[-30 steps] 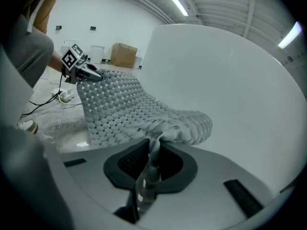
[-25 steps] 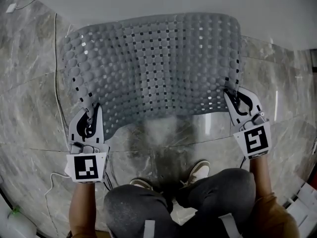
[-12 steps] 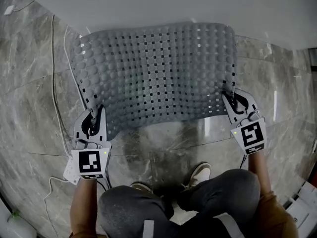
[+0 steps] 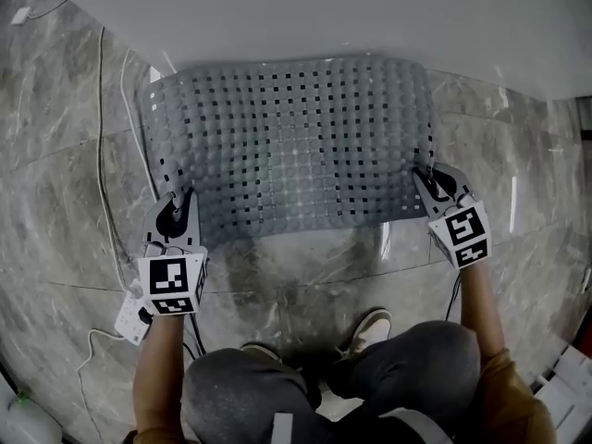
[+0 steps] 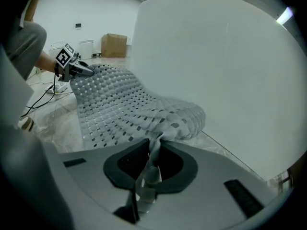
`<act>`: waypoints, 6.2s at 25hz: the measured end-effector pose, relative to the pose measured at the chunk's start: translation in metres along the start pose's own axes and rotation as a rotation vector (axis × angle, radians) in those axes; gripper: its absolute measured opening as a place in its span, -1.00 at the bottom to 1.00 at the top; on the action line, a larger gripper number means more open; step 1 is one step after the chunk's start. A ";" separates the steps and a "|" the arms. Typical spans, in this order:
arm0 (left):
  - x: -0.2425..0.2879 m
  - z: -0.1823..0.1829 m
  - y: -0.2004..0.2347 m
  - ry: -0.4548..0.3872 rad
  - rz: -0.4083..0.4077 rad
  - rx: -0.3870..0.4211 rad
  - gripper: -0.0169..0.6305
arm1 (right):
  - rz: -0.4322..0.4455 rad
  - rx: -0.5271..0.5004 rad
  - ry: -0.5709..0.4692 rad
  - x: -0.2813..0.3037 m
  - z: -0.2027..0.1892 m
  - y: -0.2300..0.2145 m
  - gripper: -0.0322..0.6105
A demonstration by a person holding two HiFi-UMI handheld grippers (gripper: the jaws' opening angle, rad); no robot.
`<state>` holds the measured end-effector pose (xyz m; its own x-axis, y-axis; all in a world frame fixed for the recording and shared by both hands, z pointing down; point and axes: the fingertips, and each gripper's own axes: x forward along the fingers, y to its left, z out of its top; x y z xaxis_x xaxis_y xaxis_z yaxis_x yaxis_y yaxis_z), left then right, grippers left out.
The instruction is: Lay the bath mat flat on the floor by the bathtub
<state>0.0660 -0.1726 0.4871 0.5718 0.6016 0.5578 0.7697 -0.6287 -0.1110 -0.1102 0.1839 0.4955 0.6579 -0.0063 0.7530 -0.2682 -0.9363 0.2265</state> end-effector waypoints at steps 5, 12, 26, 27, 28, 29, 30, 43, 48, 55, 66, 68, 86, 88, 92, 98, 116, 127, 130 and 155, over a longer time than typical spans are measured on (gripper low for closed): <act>0.013 -0.004 -0.001 0.012 0.005 -0.015 -0.80 | -0.017 0.001 0.025 0.007 -0.009 -0.017 -0.75; 0.017 0.004 -0.002 0.019 0.011 0.062 -0.74 | 0.004 0.079 0.074 0.015 -0.023 -0.021 -0.75; 0.056 -0.035 -0.014 0.192 -0.014 0.055 -0.69 | -0.062 0.114 0.192 0.030 -0.064 -0.045 -0.69; 0.055 -0.033 -0.014 0.187 -0.010 0.072 -0.69 | -0.063 0.115 0.192 0.032 -0.066 -0.044 -0.69; 0.055 -0.031 -0.013 0.183 0.000 0.084 -0.67 | -0.064 0.114 0.192 0.033 -0.067 -0.043 -0.69; 0.055 -0.031 -0.010 0.179 0.014 0.085 -0.65 | -0.064 0.113 0.196 0.036 -0.069 -0.042 -0.67; 0.055 -0.031 -0.007 0.175 0.031 0.074 -0.62 | -0.064 0.111 0.204 0.038 -0.072 -0.042 -0.66; 0.047 -0.034 0.011 0.103 0.085 0.045 -0.10 | -0.136 0.117 0.284 0.031 -0.088 -0.064 -0.25; 0.043 -0.036 -0.001 0.102 0.077 0.072 -0.32 | -0.167 0.077 0.266 0.026 -0.080 -0.074 -0.25; 0.056 -0.052 -0.016 0.188 -0.003 0.082 -0.55 | -0.138 0.077 0.176 0.036 -0.054 -0.051 -0.25; 0.023 -0.043 0.012 0.142 0.122 -0.197 -0.82 | -0.138 0.130 0.022 0.014 0.000 -0.035 -0.87; 0.008 -0.034 0.020 0.141 0.182 -0.175 -0.93 | -0.099 0.115 0.021 0.008 0.015 -0.018 -0.89; -0.098 0.079 -0.012 0.184 0.141 -0.183 -0.93 | -0.032 0.131 -0.015 -0.129 0.123 0.000 -0.89; -0.104 0.089 -0.012 0.181 0.143 -0.186 -0.93 | -0.030 0.123 -0.015 -0.138 0.129 -0.002 -0.89; -0.125 0.102 -0.023 0.193 0.123 -0.184 -0.93 | -0.023 0.132 0.006 -0.163 0.132 0.001 -0.89; -0.150 0.139 -0.032 0.188 0.100 -0.161 -0.93 | -0.034 0.177 0.008 -0.202 0.152 -0.009 -0.89; -0.183 0.285 -0.032 0.160 0.068 -0.081 -0.93 | -0.060 0.187 -0.011 -0.298 0.232 -0.082 -0.89; -0.193 0.352 -0.025 0.133 0.071 -0.043 -0.93 | -0.091 0.185 -0.020 -0.330 0.254 -0.125 -0.89; -0.203 0.374 -0.022 0.121 0.077 -0.042 -0.93 | -0.095 0.187 -0.031 -0.342 0.267 -0.131 -0.89; -0.325 0.544 -0.015 -0.127 0.045 -0.053 -0.93 | -0.233 0.259 -0.183 -0.512 0.352 -0.173 -0.89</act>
<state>0.0232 -0.0911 -0.1401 0.6395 0.6275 0.4441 0.7283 -0.6795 -0.0885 -0.1529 0.2252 -0.1463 0.8012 0.1760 0.5719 0.0740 -0.9776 0.1972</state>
